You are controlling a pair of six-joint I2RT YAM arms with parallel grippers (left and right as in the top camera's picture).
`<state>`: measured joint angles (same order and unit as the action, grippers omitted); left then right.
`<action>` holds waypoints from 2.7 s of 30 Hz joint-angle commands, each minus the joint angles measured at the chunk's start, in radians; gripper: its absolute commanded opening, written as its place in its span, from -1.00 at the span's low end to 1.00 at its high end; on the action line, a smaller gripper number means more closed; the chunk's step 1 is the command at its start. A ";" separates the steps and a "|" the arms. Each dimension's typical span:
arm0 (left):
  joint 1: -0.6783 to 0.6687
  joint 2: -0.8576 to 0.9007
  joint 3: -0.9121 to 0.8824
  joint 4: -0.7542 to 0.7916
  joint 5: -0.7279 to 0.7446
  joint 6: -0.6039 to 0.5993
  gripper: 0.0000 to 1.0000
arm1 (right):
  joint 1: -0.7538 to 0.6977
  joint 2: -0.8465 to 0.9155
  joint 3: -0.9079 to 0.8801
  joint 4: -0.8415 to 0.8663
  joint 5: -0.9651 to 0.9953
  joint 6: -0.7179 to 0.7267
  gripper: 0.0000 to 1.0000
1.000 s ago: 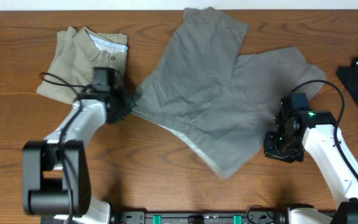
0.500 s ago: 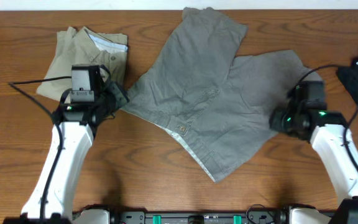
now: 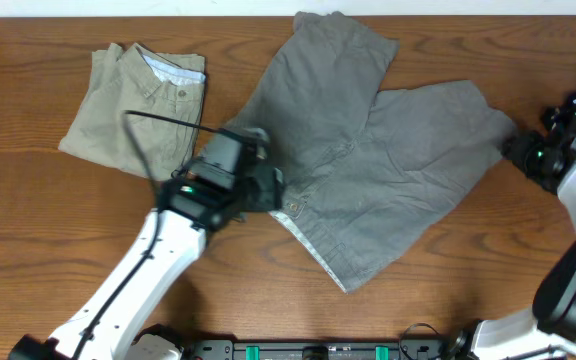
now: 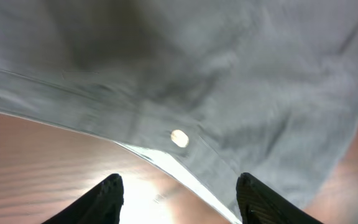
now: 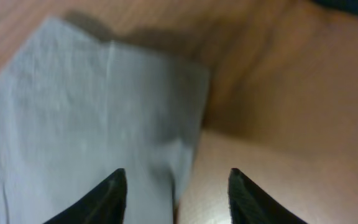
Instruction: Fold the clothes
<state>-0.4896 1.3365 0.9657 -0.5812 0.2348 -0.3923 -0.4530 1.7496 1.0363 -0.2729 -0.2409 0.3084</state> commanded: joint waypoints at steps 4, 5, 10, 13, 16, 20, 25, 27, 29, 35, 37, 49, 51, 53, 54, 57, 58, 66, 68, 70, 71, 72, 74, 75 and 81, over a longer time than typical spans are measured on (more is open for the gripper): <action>-0.107 0.078 0.022 -0.012 0.031 -0.029 0.25 | 0.002 0.166 0.075 0.106 -0.056 0.029 0.12; -0.116 0.088 0.022 -0.013 0.043 -0.028 0.25 | 0.002 0.180 0.076 0.124 -0.056 0.038 0.12; -0.162 0.131 0.022 -0.013 0.095 -0.029 0.26 | 0.000 0.249 0.077 0.177 -0.031 0.103 -0.02; -0.181 0.146 0.022 -0.013 0.094 -0.028 0.26 | 0.002 0.281 0.077 0.216 -0.042 0.135 -0.10; -0.186 0.148 0.022 -0.014 0.094 -0.028 0.26 | 0.001 0.290 0.077 0.248 -0.093 0.124 -0.65; -0.186 0.148 0.022 -0.019 0.094 -0.027 0.25 | -0.019 0.234 0.077 0.209 -0.140 0.046 -0.98; -0.186 0.148 0.022 -0.055 0.094 -0.022 0.26 | -0.081 -0.003 0.077 -0.042 0.142 0.000 -0.97; -0.186 0.148 0.022 -0.072 0.094 -0.023 0.26 | -0.100 -0.114 0.077 -0.152 0.292 -0.013 -0.97; -0.186 0.148 0.022 -0.085 0.094 -0.023 0.26 | -0.105 -0.212 0.076 -0.231 0.379 -0.014 -0.98; -0.186 0.151 0.022 -0.114 0.094 -0.012 0.27 | -0.098 -0.350 0.076 -0.287 0.399 -0.013 -0.42; -0.186 0.155 0.020 -0.128 0.094 -0.008 0.28 | -0.098 -0.361 0.076 -0.293 0.402 -0.005 -0.06; -0.287 0.198 0.016 -0.112 0.064 -0.013 0.36 | -0.094 -0.362 0.076 -0.311 0.124 0.000 0.00; -0.271 0.214 0.016 -0.067 -0.068 -0.032 0.12 | -0.089 -0.362 0.076 -0.311 0.053 -0.027 -0.24; -0.229 0.223 0.016 0.006 -0.161 -0.032 -0.71 | -0.081 -0.362 0.076 -0.312 0.000 -0.053 -0.38; -0.200 0.229 0.016 0.054 -0.177 -0.032 -0.88 | -0.076 -0.362 0.076 -0.315 -0.024 -0.056 -0.42; -0.114 0.257 0.016 0.176 -0.118 -0.058 -0.88 | -0.070 -0.362 0.076 -0.324 -0.090 -0.056 -0.46; -0.087 0.280 0.016 0.216 -0.068 -0.062 -0.88 | -0.069 -0.362 0.076 -0.328 -0.109 -0.056 -0.48; 0.066 0.543 0.050 0.401 0.155 -0.126 -0.88 | -0.063 -0.362 0.076 -0.369 -0.130 -0.071 -0.57; 0.093 0.579 0.072 0.401 0.155 -0.149 -0.88 | -0.063 -0.362 0.076 -0.377 -0.130 -0.071 -0.58; 0.127 0.618 0.098 0.401 0.150 -0.150 -0.88 | -0.063 -0.362 0.076 -0.381 -0.130 -0.071 -0.58; 0.143 0.637 0.108 0.401 0.138 -0.164 -0.88 | -0.063 -0.362 0.076 -0.383 -0.130 -0.071 -0.59; 0.163 0.657 0.119 0.402 0.120 -0.172 -0.88 | -0.063 -0.362 0.076 -0.383 -0.130 -0.071 -0.60; 0.212 0.710 0.156 0.409 0.093 -0.179 -0.88 | -0.063 -0.362 0.076 -0.384 -0.130 -0.071 -0.62; 0.241 0.743 0.185 0.413 0.092 -0.177 -0.88 | -0.063 -0.362 0.076 -0.385 -0.130 -0.071 -0.63; 0.364 0.929 0.454 0.426 0.090 -0.078 -0.88 | -0.051 -0.362 0.076 -0.400 -0.130 -0.071 -0.67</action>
<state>-0.1921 2.1422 1.3418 -0.1360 0.4355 -0.5346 -0.5297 1.3872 1.1080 -0.6670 -0.3607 0.2516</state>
